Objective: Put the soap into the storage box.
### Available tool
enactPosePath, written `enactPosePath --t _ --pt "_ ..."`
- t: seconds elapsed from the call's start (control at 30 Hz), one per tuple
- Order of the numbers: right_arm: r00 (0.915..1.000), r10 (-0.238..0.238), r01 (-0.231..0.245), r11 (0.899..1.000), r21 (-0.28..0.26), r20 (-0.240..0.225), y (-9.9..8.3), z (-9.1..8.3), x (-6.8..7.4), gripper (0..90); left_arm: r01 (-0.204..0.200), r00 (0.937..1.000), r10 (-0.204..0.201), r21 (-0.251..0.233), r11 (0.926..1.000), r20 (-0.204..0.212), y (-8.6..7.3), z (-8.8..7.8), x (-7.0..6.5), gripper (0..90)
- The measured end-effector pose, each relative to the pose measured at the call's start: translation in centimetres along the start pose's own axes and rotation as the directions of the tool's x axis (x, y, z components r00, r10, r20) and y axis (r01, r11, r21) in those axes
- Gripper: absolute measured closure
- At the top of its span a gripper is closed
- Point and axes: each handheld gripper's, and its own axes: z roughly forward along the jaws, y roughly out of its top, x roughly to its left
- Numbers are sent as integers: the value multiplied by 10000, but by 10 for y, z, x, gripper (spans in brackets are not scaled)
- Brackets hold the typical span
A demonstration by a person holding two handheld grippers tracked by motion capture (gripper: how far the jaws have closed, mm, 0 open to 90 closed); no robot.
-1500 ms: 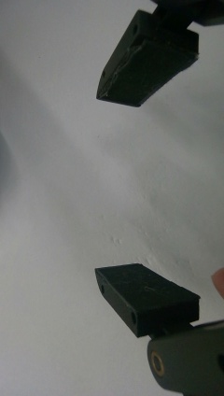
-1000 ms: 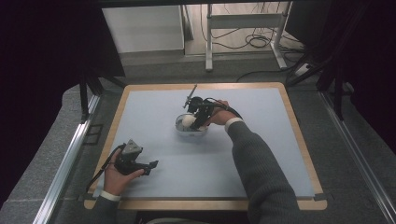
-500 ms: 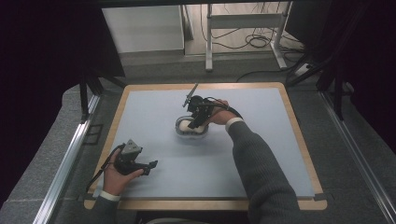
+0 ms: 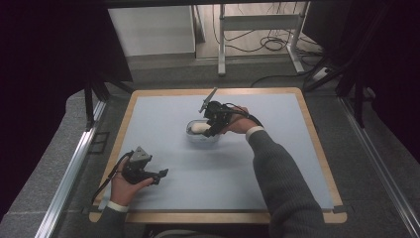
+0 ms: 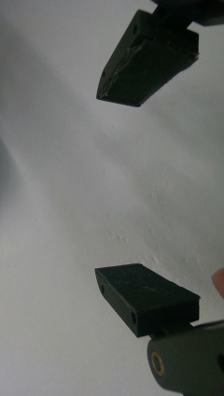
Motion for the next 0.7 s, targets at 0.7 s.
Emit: enactPosePath --t 0.7 --pt "9977 492 -460 9967 -671 472 -25 -22 6 390 -14 9999 12 -139 9999 -133 -1 -7 2 137"
